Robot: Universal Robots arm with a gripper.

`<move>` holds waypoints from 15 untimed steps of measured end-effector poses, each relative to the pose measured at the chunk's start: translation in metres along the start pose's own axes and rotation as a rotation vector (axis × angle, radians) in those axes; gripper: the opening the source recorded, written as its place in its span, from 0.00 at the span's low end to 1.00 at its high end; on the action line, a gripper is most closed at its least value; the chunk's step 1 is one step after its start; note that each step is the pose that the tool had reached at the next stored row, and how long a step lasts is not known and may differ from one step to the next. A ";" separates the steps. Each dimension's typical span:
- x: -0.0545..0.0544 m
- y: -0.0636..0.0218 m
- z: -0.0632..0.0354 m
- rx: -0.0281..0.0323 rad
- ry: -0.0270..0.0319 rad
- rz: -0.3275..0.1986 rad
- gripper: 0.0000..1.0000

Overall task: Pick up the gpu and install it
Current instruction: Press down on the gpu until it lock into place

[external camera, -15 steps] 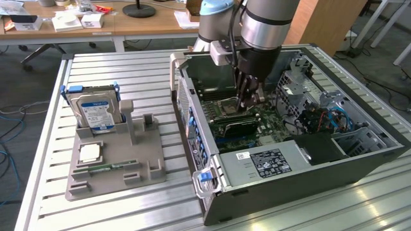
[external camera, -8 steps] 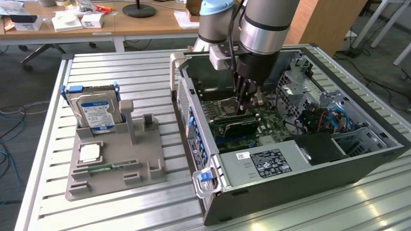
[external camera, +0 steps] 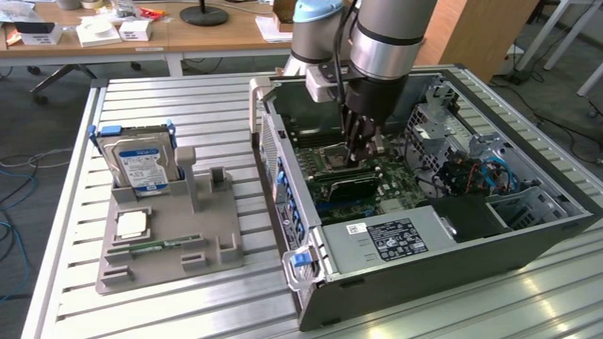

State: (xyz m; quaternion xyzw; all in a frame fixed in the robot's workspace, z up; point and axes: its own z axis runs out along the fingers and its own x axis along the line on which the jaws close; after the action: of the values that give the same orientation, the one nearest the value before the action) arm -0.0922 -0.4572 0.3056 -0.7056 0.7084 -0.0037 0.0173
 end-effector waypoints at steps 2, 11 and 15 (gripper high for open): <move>-0.001 0.0004 0.0005 -0.0001 0.0000 0.000 0.10; -0.001 0.0010 0.0123 0.0001 -0.0002 0.000 0.10; -0.001 0.0023 0.0123 0.0000 0.0001 0.000 0.10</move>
State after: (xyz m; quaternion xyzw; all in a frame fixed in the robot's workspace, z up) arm -0.0942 -0.4561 0.2932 -0.7054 0.7086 -0.0038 0.0172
